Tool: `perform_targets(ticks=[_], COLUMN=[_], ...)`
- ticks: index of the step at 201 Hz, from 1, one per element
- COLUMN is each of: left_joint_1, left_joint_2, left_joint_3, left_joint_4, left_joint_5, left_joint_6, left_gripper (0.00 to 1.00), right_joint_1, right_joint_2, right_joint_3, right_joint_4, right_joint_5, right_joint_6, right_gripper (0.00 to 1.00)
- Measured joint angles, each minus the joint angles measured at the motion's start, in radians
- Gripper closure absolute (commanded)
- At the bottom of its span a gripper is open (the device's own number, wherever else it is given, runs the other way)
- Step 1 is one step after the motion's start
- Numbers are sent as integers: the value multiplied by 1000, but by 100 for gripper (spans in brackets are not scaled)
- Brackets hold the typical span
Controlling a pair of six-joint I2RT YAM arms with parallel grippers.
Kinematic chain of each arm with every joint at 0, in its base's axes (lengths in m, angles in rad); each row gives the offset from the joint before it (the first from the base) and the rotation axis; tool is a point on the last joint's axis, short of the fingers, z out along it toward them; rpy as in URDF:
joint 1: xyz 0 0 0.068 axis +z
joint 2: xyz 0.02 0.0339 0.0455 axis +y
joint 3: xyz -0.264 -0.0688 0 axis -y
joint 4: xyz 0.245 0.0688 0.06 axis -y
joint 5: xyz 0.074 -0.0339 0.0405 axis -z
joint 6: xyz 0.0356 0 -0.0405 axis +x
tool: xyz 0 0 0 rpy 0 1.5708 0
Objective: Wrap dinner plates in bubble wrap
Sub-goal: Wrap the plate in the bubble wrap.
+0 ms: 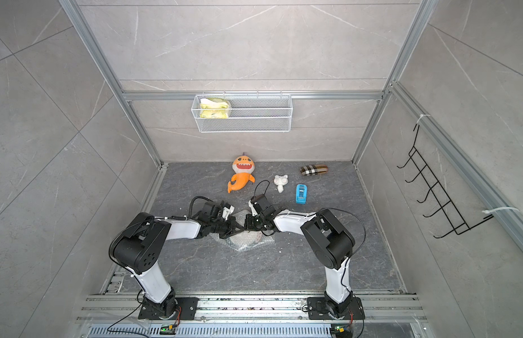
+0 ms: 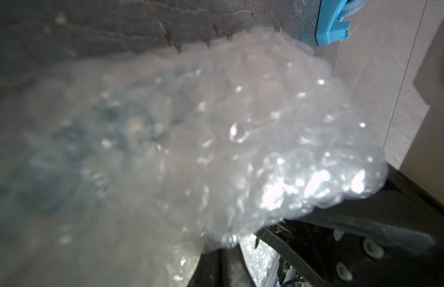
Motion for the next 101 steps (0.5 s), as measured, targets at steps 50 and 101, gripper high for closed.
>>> perform_targets(ticks=[50,101], left_joint_1=[-7,-20], left_joint_2=[-123,-193], left_joint_3=[2,2], left_joint_4=[-162,-220], left_joint_5=[-17,-64], left_joint_6=[7,-38], left_gripper=[69,70], right_joint_1=[1,1], right_joint_2=[21,23], right_joint_3=[8,9], right_joint_4=[-2,0], right_joint_5=[16,20], right_joint_6=[0,19], right_gripper=[100,100])
